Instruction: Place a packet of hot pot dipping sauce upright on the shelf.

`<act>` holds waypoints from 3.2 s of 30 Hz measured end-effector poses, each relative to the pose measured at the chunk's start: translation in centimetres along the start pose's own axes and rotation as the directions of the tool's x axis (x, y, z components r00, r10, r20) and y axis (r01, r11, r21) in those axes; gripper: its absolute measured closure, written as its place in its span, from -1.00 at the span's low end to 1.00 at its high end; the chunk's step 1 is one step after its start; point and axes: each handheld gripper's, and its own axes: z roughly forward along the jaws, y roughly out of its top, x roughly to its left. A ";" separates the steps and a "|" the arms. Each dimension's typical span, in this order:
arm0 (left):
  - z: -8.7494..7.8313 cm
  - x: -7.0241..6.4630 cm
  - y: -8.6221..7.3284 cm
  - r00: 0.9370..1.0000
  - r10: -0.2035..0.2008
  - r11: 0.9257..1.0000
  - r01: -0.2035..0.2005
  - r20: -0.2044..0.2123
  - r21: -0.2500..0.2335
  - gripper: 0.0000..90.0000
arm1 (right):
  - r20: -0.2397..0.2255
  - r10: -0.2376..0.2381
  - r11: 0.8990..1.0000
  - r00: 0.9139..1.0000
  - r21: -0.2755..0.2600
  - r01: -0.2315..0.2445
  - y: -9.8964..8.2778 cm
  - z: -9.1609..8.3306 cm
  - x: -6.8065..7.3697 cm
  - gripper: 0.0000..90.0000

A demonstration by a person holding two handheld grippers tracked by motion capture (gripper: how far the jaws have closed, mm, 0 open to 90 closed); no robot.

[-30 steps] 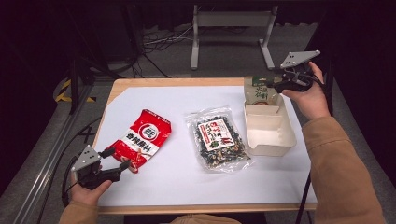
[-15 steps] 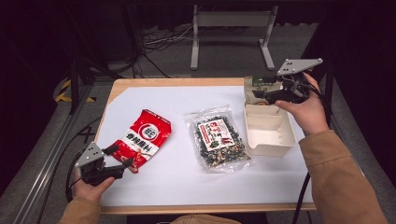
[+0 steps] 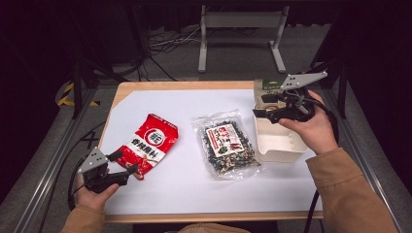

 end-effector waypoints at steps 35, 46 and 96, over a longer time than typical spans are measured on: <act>2.9 6.8 2.0 0.974 -0.212 0.951 0.226 -0.085 0.211 -0.55 | -0.095 -0.045 0.998 0.994 0.029 0.048 -1.8 3.5 4.3 -0.19; 4.4 8.1 1.6 0.970 -0.213 0.925 0.238 -0.116 0.295 -0.53 | -0.115 -0.057 0.998 0.992 0.027 0.061 -2.6 4.5 5.8 -0.19; 5.4 8.1 0.7 0.955 -0.281 0.889 0.297 -0.096 0.350 0.62 | -0.177 -0.042 0.999 0.983 0.005 0.044 -4.5 6.6 7.3 -0.24</act>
